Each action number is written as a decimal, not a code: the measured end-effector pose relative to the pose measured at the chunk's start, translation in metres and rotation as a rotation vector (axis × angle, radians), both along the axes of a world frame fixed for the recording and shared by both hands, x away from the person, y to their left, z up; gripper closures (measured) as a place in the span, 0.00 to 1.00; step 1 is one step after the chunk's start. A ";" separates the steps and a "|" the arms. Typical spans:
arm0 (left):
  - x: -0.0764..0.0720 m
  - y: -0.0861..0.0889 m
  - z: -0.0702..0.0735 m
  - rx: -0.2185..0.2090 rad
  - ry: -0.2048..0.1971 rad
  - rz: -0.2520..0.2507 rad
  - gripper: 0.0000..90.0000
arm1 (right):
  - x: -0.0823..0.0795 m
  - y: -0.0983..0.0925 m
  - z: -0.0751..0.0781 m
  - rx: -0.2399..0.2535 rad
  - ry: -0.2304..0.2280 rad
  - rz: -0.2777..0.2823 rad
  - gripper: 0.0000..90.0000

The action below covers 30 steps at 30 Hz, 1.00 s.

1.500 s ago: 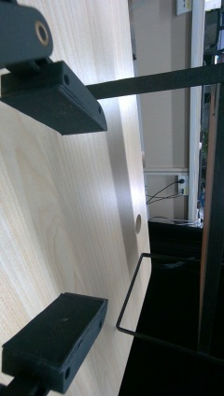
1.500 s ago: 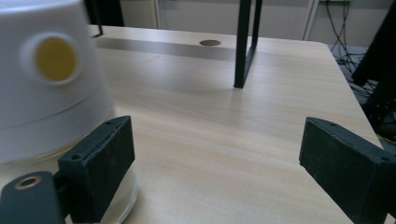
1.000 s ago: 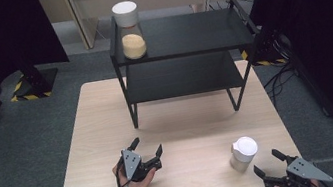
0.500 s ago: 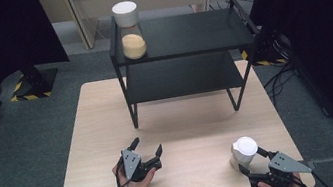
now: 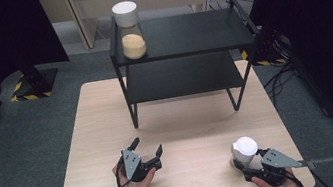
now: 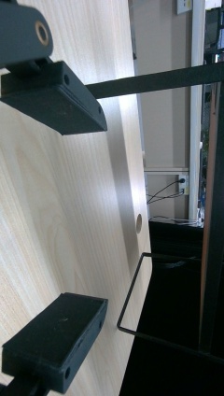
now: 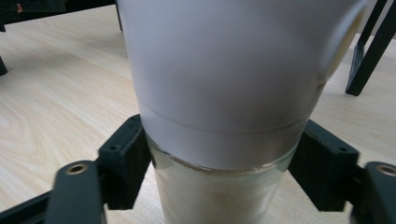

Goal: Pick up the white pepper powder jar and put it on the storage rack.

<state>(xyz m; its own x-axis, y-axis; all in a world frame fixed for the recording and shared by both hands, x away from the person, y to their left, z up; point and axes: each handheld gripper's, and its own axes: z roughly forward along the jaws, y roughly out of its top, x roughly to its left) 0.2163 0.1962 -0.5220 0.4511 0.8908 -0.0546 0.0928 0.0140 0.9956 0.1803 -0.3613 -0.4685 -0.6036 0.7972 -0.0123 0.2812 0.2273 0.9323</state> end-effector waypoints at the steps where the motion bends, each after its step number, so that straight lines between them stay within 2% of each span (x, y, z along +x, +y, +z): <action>1: 0.000 0.000 0.000 0.001 0.001 -0.001 0.14 | 0.000 -0.001 -0.001 0.004 -0.002 0.004 0.34; 15: 0.000 0.000 0.000 0.000 0.002 0.002 0.14 | -0.002 0.003 -0.003 0.011 -0.017 0.005 0.35; 30: 0.000 -0.001 0.000 0.000 0.000 0.003 0.14 | -0.001 0.008 0.013 0.079 -0.128 -0.038 0.35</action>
<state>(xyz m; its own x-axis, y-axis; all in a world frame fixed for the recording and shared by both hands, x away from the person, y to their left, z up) 0.2160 0.1956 -0.5220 0.4483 0.8922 -0.0540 0.0924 0.0139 0.9956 0.1791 -0.3531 -0.4552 -0.5709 0.8207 -0.0236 0.1659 0.1434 0.9757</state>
